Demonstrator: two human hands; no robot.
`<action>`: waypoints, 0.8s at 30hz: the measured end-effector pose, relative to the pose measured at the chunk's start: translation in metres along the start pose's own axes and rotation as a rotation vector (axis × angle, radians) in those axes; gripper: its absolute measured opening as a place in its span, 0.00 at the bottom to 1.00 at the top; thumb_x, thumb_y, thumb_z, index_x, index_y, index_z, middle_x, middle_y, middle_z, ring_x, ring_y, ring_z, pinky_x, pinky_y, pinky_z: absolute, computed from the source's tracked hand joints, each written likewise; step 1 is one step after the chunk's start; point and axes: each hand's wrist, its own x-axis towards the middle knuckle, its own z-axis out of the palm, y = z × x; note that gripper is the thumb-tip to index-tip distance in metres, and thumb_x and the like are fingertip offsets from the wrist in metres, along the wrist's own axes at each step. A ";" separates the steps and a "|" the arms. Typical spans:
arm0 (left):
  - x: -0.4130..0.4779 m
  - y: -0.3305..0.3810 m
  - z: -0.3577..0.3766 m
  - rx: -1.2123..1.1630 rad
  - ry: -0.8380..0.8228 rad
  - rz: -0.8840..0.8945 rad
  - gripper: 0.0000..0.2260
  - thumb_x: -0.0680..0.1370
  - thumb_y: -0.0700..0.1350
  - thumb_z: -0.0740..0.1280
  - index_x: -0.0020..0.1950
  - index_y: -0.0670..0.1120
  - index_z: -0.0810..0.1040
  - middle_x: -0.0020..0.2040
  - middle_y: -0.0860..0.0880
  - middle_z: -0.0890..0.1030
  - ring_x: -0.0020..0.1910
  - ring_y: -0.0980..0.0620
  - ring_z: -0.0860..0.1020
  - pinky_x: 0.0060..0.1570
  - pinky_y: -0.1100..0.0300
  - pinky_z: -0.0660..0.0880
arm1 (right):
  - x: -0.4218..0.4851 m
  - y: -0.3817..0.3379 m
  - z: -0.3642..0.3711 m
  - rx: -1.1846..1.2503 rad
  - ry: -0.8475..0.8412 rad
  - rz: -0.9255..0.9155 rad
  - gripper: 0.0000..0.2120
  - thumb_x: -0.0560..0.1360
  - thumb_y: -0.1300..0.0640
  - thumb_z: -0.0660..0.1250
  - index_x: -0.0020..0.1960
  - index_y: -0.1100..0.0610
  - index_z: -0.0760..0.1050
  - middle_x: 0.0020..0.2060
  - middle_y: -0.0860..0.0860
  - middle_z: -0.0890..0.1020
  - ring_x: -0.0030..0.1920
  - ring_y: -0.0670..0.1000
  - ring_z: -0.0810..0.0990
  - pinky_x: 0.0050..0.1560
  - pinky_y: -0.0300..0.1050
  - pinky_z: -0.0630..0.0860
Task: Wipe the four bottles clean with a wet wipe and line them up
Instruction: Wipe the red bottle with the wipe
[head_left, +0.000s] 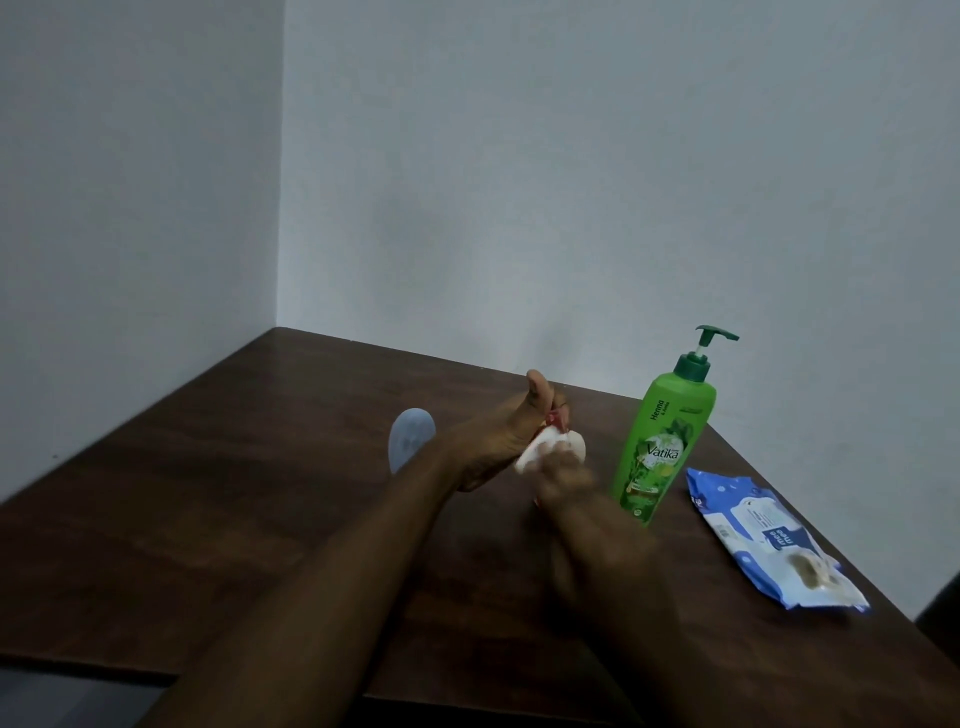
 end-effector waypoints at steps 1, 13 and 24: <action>0.000 0.002 0.000 -0.005 0.012 -0.036 0.41 0.64 0.82 0.47 0.50 0.48 0.75 0.49 0.48 0.80 0.53 0.49 0.79 0.55 0.56 0.78 | -0.004 -0.001 0.000 -0.037 -0.064 -0.123 0.27 0.74 0.67 0.68 0.72 0.59 0.72 0.74 0.54 0.71 0.76 0.51 0.68 0.73 0.46 0.69; 0.004 -0.002 0.000 0.162 0.084 -0.033 0.47 0.67 0.85 0.46 0.56 0.46 0.76 0.53 0.41 0.79 0.54 0.42 0.79 0.62 0.46 0.77 | -0.001 0.018 -0.006 -0.072 -0.097 -0.187 0.21 0.77 0.65 0.65 0.70 0.61 0.75 0.72 0.56 0.73 0.74 0.53 0.70 0.68 0.52 0.74; 0.003 0.006 0.005 0.238 0.116 0.011 0.45 0.71 0.79 0.40 0.49 0.40 0.74 0.46 0.46 0.77 0.47 0.51 0.74 0.55 0.52 0.72 | 0.008 0.006 -0.009 -0.129 -0.055 -0.106 0.21 0.76 0.65 0.64 0.68 0.62 0.77 0.69 0.57 0.77 0.74 0.54 0.70 0.74 0.41 0.65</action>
